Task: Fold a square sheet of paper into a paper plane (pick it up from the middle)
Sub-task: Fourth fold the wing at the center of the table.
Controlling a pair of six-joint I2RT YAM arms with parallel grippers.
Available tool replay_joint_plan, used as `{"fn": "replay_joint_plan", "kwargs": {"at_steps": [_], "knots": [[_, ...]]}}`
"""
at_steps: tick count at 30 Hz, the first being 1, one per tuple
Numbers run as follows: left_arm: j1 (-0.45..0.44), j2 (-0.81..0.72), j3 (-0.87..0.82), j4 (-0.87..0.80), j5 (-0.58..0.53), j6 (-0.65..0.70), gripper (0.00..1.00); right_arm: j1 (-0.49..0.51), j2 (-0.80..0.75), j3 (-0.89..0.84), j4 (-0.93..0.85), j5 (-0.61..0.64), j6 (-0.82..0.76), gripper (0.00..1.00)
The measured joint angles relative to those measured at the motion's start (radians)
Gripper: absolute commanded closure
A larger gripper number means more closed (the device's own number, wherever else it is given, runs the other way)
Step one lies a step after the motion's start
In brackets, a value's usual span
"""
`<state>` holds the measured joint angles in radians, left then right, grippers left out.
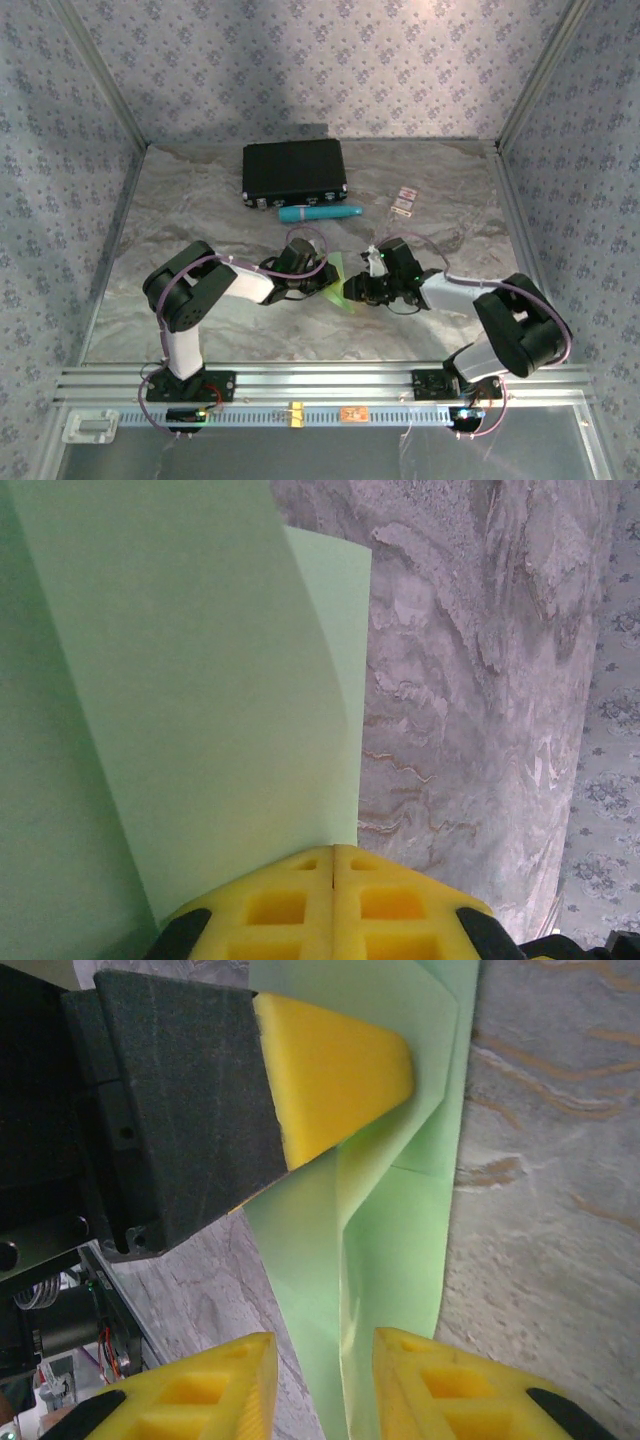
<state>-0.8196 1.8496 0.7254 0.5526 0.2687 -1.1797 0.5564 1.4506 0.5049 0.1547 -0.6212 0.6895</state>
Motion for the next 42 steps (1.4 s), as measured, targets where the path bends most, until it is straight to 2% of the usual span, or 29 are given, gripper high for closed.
{"fn": "replay_joint_plan", "kwargs": {"at_steps": [8,28,30,36,42], "knots": [[0.000,0.000,0.000,0.000,0.000,0.000,0.96,0.009,0.042,0.003,0.026,-0.004,0.012,0.84],[0.000,0.000,0.000,0.000,0.000,0.000,0.96,0.045,0.055,-0.070,0.079,-0.004,0.014,0.89],[0.000,0.000,0.000,0.000,0.000,0.000,0.96,0.045,0.055,-0.072,0.083,-0.004,0.015,0.94],[-0.001,0.000,0.000,0.000,0.000,0.000,0.96,0.050,0.047,-0.076,0.080,-0.004,0.018,0.89],[-0.001,0.000,0.000,0.000,0.000,0.000,0.96,0.054,0.013,-0.068,0.042,0.001,0.018,0.74]]}}
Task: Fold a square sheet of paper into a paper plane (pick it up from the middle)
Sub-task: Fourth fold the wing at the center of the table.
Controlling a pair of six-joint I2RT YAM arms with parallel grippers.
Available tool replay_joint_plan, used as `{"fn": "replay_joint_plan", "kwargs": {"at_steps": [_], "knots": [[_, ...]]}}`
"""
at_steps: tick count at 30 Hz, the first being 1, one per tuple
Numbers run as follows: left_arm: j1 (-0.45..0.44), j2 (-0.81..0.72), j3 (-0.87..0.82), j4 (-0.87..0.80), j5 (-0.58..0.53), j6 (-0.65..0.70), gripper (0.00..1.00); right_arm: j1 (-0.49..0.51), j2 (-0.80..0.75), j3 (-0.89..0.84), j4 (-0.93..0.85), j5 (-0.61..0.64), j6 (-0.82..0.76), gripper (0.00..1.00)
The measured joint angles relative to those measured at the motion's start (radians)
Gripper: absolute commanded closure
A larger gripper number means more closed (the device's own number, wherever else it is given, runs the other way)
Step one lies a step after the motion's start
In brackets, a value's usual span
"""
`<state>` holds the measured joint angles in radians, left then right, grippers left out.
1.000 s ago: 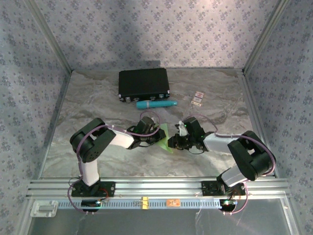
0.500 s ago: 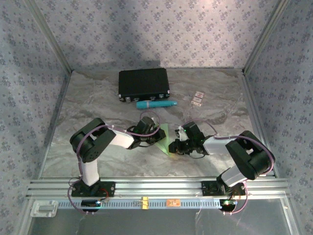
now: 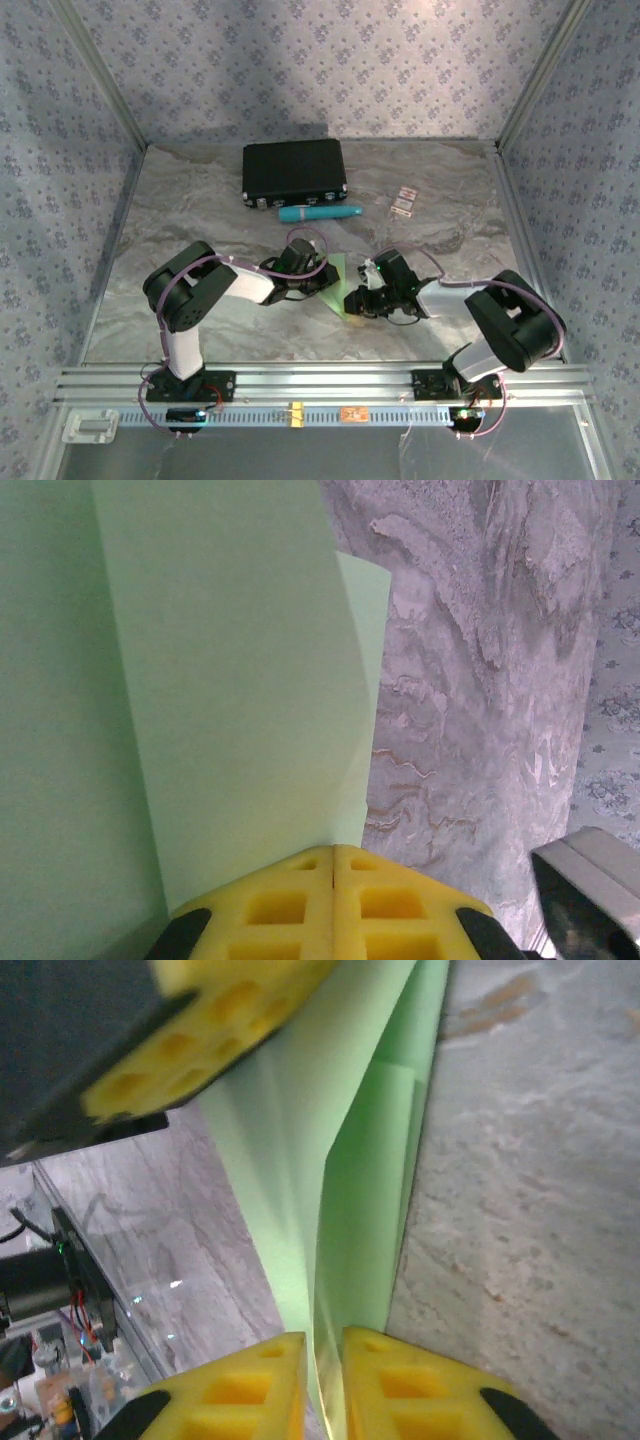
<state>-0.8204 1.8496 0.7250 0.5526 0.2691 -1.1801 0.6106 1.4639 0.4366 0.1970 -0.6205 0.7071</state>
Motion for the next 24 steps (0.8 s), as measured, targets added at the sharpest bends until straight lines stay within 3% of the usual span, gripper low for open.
{"fn": "replay_joint_plan", "kwargs": {"at_steps": [3,8,12,14,18,24], "knots": [[0.000,0.000,0.000,0.001,0.000,0.000,0.96,-0.009,-0.023,0.023,-0.018,0.005,-0.002,0.67],[0.000,0.000,0.000,0.001,0.000,0.000,0.96,-0.024,-0.020,0.064,-0.036,0.011,0.000,0.67],[0.000,0.000,0.000,0.001,0.000,0.000,0.96,-0.026,0.006,0.084,-0.035,0.011,0.005,0.72],[0.000,0.000,0.000,0.001,0.000,0.000,0.96,-0.026,0.025,0.085,-0.035,0.010,0.009,0.82],[0.000,0.000,0.000,0.001,0.000,0.000,0.96,-0.026,0.042,0.085,-0.034,0.009,0.019,0.89],[0.000,0.000,0.000,0.001,0.000,0.000,0.96,-0.022,0.042,0.079,-0.021,0.006,0.020,0.92]]}}
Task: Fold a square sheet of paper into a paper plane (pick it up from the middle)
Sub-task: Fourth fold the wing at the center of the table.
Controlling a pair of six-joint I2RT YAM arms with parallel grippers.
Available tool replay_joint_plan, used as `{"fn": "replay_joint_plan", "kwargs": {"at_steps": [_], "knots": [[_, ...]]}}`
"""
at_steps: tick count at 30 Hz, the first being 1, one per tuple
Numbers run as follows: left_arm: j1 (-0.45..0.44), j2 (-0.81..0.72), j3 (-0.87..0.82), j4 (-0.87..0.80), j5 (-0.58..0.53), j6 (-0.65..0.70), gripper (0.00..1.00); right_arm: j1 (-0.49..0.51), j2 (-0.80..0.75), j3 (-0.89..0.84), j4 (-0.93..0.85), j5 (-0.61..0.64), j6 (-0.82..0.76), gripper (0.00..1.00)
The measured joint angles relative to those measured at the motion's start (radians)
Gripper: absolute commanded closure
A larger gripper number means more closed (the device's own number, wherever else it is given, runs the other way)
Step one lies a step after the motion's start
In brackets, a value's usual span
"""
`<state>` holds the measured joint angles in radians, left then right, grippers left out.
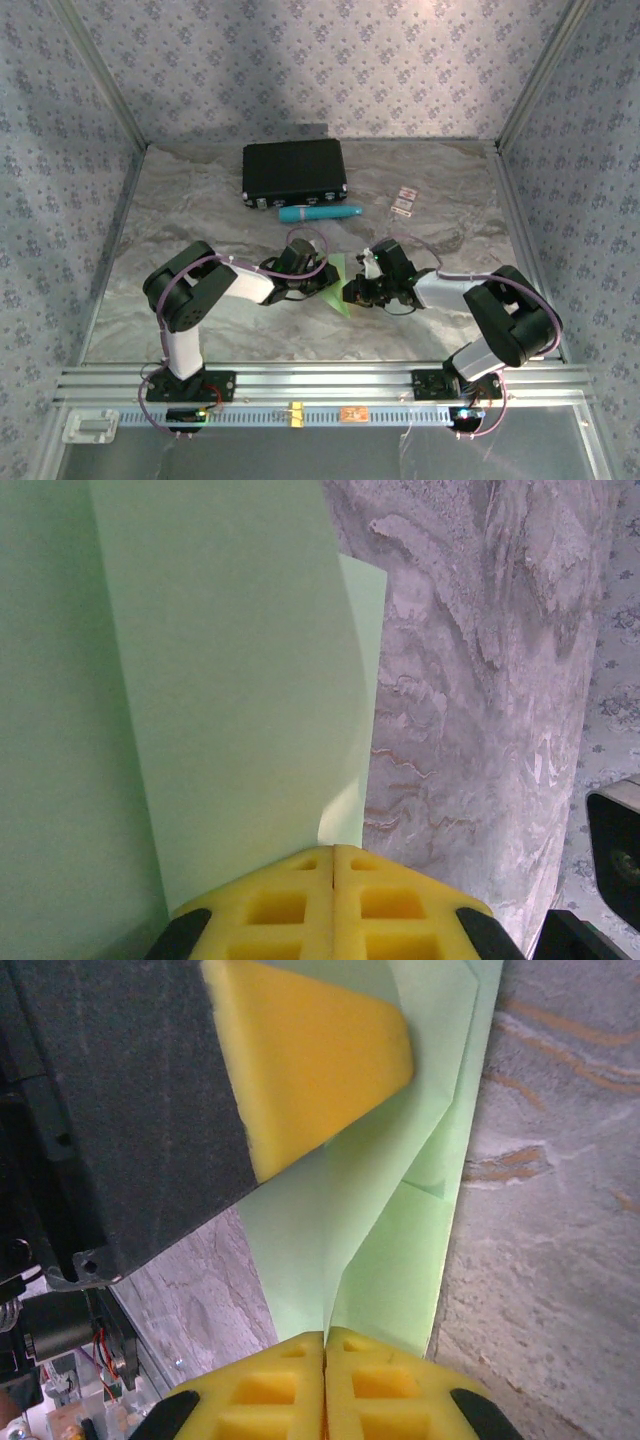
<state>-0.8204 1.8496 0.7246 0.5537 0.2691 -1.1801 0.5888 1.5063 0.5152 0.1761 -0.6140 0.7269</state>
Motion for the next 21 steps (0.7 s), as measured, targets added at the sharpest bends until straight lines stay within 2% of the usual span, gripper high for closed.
{"fn": "replay_joint_plan", "kwargs": {"at_steps": [21], "knots": [[-0.001,0.000,0.000,-0.001,0.004,-0.009,0.97,0.028,0.012,-0.061,0.050,-0.003,0.010,0.87]]}}
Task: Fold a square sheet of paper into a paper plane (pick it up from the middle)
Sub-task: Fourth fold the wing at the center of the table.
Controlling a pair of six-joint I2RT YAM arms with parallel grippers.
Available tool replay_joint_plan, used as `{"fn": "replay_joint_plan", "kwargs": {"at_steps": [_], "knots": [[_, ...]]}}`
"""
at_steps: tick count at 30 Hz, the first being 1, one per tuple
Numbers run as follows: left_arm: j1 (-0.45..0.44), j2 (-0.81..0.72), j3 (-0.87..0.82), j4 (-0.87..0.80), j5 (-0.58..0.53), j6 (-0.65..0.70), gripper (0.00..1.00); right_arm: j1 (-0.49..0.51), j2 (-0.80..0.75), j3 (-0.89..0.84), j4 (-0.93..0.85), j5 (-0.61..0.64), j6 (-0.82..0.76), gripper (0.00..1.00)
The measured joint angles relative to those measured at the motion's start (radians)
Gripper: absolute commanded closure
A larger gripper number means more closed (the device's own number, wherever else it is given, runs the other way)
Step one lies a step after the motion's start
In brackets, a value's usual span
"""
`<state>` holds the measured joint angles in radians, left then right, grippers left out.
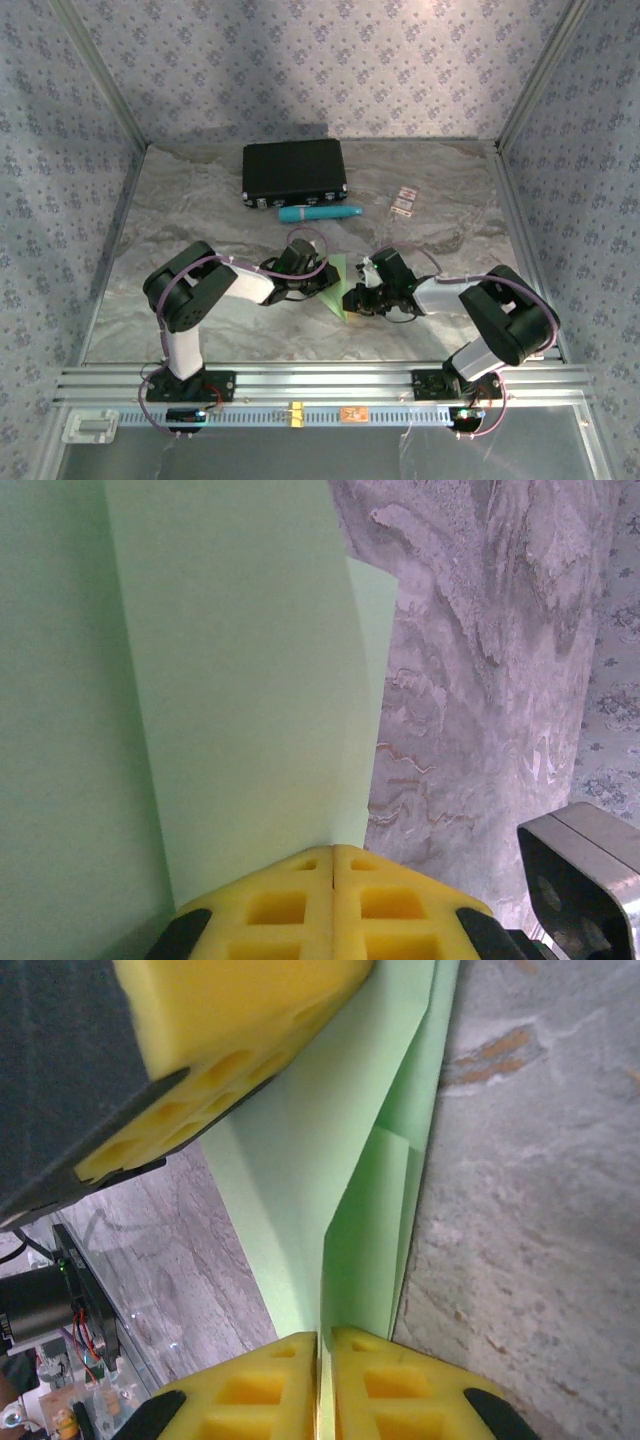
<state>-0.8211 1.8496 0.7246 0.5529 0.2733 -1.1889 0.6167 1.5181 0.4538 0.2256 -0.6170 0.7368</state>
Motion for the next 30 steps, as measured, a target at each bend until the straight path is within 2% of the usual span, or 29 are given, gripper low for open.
{"fn": "replay_joint_plan", "kwargs": {"at_steps": [5,7,11,16,22,30], "knots": [[0.000,0.000,0.000,0.000,0.000,-0.002,0.97,0.006,-0.018,-0.003,-0.036,0.005,-0.006,0.90],[0.000,0.000,0.000,0.000,0.000,-0.002,0.97,0.010,-0.026,-0.008,-0.051,0.008,-0.014,0.96],[0.000,0.000,0.000,0.000,0.000,-0.002,0.97,0.011,-0.026,-0.010,-0.052,0.009,-0.019,0.96],[0.000,0.000,0.000,0.000,0.000,-0.003,0.97,0.011,-0.028,-0.015,-0.044,0.010,-0.019,0.90],[-0.004,0.000,0.000,0.000,0.003,-0.006,0.97,0.011,-0.069,-0.036,-0.062,0.016,-0.019,0.94],[-0.006,0.002,0.000,0.002,0.007,-0.010,0.97,0.011,-0.085,-0.050,-0.058,0.005,-0.017,0.81]]}}
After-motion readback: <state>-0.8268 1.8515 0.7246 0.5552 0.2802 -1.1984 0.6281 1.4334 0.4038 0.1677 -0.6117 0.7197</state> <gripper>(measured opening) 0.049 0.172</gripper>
